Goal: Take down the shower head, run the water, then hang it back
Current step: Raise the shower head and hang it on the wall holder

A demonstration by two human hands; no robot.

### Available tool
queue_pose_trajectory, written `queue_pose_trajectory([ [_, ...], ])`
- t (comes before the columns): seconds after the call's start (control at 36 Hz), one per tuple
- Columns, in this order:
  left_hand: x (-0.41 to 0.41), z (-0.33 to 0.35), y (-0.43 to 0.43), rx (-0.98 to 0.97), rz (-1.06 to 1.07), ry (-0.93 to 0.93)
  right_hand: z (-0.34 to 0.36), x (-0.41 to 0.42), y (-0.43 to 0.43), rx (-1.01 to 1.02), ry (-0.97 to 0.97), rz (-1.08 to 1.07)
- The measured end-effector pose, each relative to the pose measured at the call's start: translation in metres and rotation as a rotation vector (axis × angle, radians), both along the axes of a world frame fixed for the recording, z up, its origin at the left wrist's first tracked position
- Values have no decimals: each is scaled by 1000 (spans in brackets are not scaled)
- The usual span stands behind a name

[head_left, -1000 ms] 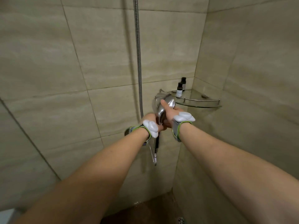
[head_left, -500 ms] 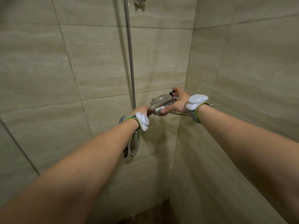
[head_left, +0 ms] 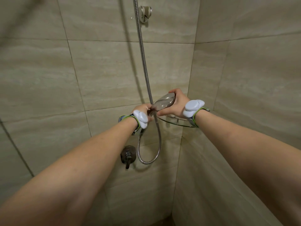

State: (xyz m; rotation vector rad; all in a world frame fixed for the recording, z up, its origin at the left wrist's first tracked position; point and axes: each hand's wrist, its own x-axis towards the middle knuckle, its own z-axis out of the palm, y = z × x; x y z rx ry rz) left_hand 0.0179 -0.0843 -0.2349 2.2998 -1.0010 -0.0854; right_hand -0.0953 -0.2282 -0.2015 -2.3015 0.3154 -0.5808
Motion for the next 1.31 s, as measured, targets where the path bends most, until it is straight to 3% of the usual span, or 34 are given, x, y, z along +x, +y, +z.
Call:
queue_pose_trajectory([
  [0.33, 17, 68, 8, 132, 184, -134, 39, 10, 14, 49, -191, -92],
  [0.56, 14, 91, 29, 96, 212, -168, 98, 3, 14, 90, -315, -47],
  [0.94, 10, 123, 43, -57, 229, -209, 152, -16, 31, 75, -296, 27],
  [1.14, -1, 130, 54, -177, 261, -361, 164, -11, 37, -30, -295, -43],
  [1.22, -6, 134, 59, -103, 212, -459, 165, -9, 37, -34, -316, -77],
  [1.31, -8, 139, 58, 115, 161, -598, 171, -10, 37, -34, -321, -82],
])
